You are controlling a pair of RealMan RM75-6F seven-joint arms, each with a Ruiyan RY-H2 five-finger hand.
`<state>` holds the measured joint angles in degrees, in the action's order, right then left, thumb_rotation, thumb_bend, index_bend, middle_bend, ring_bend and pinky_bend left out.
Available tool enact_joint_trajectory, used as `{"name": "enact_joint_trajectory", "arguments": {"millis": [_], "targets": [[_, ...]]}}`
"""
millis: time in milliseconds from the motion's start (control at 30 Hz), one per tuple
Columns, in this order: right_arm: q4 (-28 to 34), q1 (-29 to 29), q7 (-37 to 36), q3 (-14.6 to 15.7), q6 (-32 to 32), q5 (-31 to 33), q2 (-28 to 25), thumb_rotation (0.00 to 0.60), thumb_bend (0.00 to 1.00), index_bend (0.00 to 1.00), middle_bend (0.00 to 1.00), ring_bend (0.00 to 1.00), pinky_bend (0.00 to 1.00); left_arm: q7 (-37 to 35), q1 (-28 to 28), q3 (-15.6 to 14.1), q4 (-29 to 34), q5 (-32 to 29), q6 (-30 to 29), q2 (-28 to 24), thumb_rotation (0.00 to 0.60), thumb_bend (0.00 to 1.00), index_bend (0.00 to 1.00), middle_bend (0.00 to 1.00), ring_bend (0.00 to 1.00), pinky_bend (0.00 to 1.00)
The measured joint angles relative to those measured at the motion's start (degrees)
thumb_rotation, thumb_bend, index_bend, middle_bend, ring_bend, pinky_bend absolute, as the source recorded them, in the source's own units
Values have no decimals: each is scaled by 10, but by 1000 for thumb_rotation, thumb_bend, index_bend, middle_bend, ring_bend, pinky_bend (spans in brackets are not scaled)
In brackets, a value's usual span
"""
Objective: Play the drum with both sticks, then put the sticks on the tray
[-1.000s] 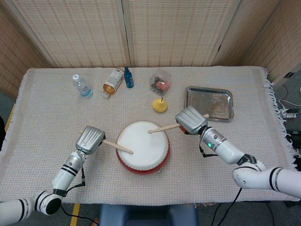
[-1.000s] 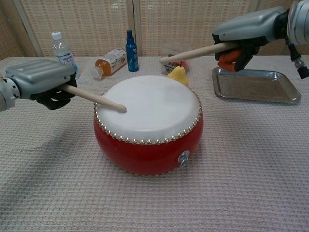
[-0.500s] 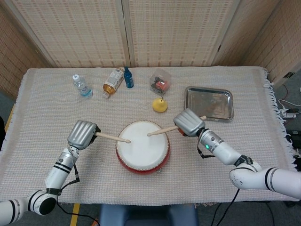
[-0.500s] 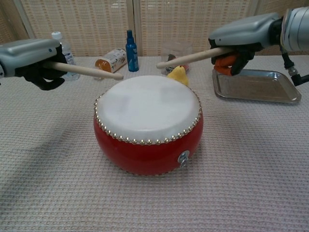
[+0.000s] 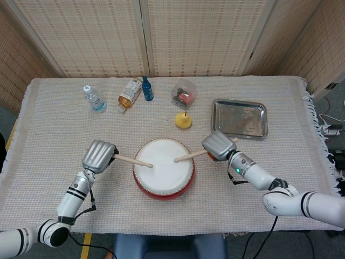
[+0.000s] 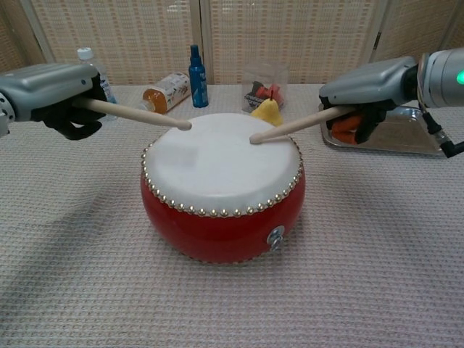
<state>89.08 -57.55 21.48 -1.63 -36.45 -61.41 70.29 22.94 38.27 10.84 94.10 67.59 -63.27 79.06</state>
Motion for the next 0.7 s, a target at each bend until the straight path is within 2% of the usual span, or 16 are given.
{"name": "enact_joint_trajectory", "arguments": {"millis": [167, 400, 533, 700], "targets": [[9, -1, 10, -1, -11, 7, -4, 600, 934, 1000, 984, 1000, 1000, -33, -4, 12, 16, 3, -5, -20, 600, 837, 1000, 1000, 1000, 1000], [55, 23, -40, -37, -78, -43, -45, 600, 933, 1000, 984, 1000, 1000, 5, 10, -20, -34, -5, 34, 34, 600, 837, 1000, 1000, 1000, 1000], [52, 26, -41, -36, -69, -45, -46, 600, 934, 1000, 984, 1000, 1000, 36, 15, -30, -53, -11, 40, 49, 600, 838, 1000, 1000, 1000, 1000], [18, 20, -28, -21, -32, -30, -17, 600, 934, 1000, 984, 1000, 1000, 22, 8, -15, -25, -1, 0, 29, 600, 838, 1000, 1000, 1000, 1000]]}}
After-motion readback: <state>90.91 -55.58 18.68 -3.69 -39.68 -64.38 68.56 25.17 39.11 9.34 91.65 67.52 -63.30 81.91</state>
